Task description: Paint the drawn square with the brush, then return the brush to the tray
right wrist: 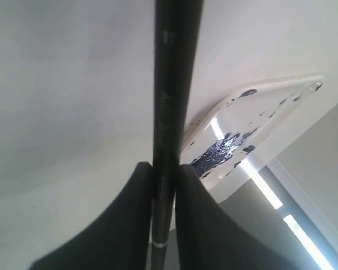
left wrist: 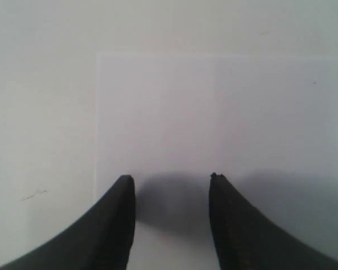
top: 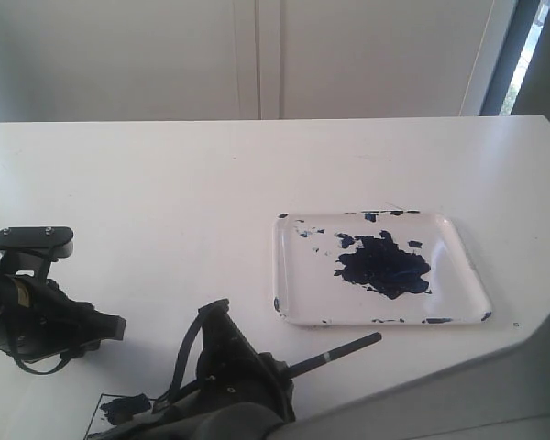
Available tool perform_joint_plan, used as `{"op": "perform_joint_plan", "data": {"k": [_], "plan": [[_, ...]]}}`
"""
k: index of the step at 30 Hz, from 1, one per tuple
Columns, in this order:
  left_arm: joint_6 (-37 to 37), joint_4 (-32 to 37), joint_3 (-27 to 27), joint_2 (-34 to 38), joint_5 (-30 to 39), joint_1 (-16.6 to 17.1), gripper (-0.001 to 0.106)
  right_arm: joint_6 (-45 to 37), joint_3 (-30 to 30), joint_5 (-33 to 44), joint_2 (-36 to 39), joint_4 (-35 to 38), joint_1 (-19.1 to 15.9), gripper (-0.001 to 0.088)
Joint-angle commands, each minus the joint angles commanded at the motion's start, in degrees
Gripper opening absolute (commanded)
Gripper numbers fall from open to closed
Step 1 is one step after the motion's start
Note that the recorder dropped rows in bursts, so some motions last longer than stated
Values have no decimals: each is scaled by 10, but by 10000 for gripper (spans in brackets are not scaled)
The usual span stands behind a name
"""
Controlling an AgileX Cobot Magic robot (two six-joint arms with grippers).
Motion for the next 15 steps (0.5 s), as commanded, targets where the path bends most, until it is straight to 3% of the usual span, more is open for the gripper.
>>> {"op": "perform_joint_plan", "data": {"k": [15], "plan": [[0,0,0,0,2,0,479,6,0,0,0,-27,-57,0]]}}
